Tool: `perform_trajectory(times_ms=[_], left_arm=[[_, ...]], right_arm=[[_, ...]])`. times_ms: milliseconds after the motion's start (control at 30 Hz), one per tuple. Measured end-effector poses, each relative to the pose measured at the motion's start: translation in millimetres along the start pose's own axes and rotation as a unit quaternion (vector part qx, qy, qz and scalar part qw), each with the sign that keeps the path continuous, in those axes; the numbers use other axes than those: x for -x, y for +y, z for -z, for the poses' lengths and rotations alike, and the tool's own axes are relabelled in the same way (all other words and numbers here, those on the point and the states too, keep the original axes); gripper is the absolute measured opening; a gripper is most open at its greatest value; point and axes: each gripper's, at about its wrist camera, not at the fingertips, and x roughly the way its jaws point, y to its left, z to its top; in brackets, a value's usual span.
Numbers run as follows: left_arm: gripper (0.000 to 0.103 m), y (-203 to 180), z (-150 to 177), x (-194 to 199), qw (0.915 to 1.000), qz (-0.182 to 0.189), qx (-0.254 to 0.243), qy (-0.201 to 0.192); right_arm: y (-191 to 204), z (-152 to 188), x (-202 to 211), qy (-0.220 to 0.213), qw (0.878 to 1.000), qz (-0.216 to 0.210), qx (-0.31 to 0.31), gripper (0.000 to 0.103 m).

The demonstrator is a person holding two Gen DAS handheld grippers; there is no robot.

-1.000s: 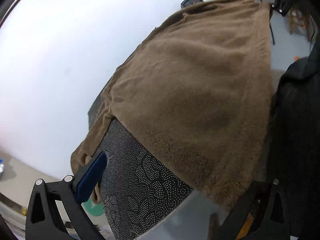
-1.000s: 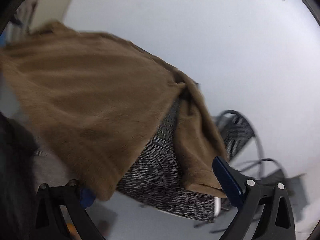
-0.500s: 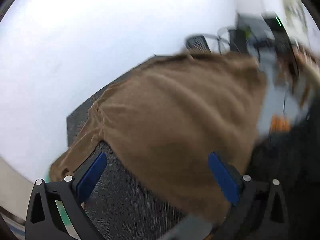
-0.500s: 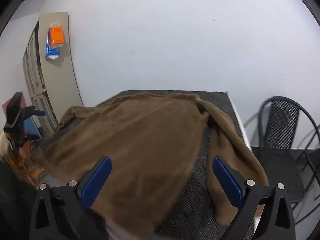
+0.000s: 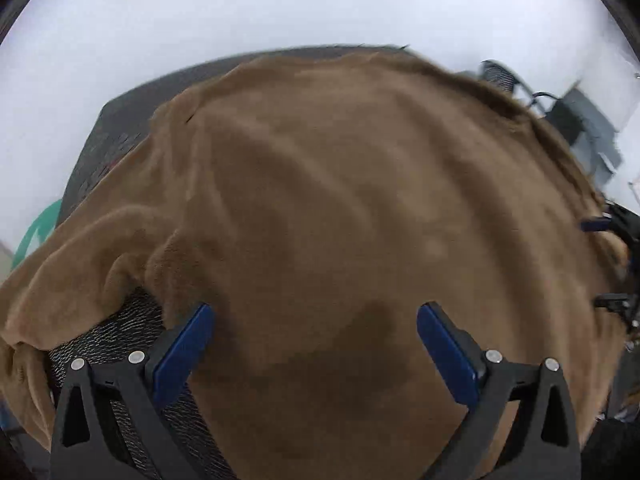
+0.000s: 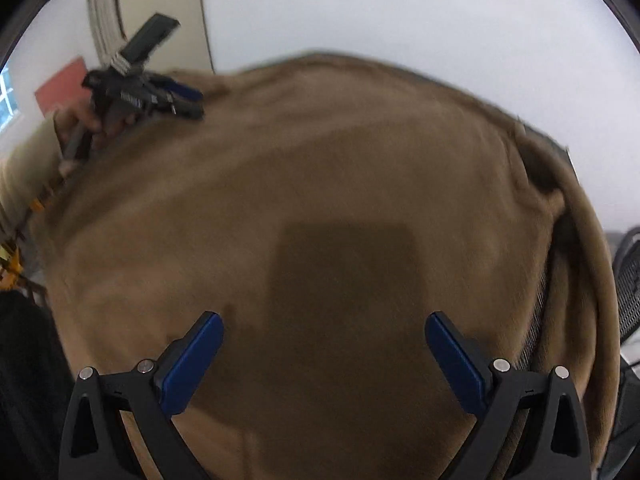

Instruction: Fold clothes

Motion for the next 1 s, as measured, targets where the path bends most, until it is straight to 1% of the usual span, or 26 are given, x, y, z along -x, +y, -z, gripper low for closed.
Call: perform_trajectory(times_ms=[33,100,200,300,367,400,433,533,633,700,800,933,967,1000], left_arm=[[0.102,6,1,-5,0.9999,-0.006,0.005,0.008],[0.102,16,4,-12,0.9996,-0.022,0.01,0.015],[0.103,31,8,-13,0.9989,-0.029,0.032,0.017],[0.103,48,7,-13,0.9974,-0.039,0.058,0.02],[0.103,55,5,-12,0.9964,-0.044,0.07,0.023],[0.103,56,3,-12,0.9962,-0.044,0.071,0.025],[0.103,55,1,-10,0.9962,-0.044,0.071,0.024],[0.103,44,-11,-2,0.9971,-0.036,0.065,0.013],[0.103,25,-38,2,0.9987,-0.011,0.048,-0.011],[0.103,13,-59,-2,0.9993,-0.006,0.031,-0.02],[0.103,4,-95,-23,0.9996,-0.018,0.015,-0.018],[0.103,21,-124,-68,0.9986,-0.018,0.048,0.012],[0.103,25,-131,-79,0.998,-0.018,0.057,0.02],[0.103,31,-134,-87,0.9973,-0.029,0.063,0.026]], right_arm=[[-6,7,-3,0.015,1.0,0.0,-0.001,0.102],[-16,20,0,0.02,1.0,-0.014,-0.006,0.102],[-25,32,4,0.031,0.999,-0.015,0.005,0.102],[-25,32,3,0.041,0.999,-0.02,0.014,0.102],[-25,25,0,0.061,0.998,-0.023,0.021,0.102],[-25,19,-2,0.078,0.996,-0.024,0.026,0.102],[-26,11,-3,0.083,0.996,-0.024,0.029,0.102],[-34,-30,-3,0.048,0.998,-0.013,0.029,0.102],[-43,-70,-2,0.013,0.999,-0.002,0.029,0.102],[-49,-96,-5,-0.008,1.0,0.005,0.026,0.102],[-63,-131,-38,-0.013,1.0,0.005,-0.004,0.102],[-92,-167,-90,0.003,0.999,-0.013,-0.044,0.102],[-99,-170,-102,0.011,0.999,-0.014,-0.051,0.102],[-104,-169,-109,0.019,0.998,-0.008,-0.054,0.102]])
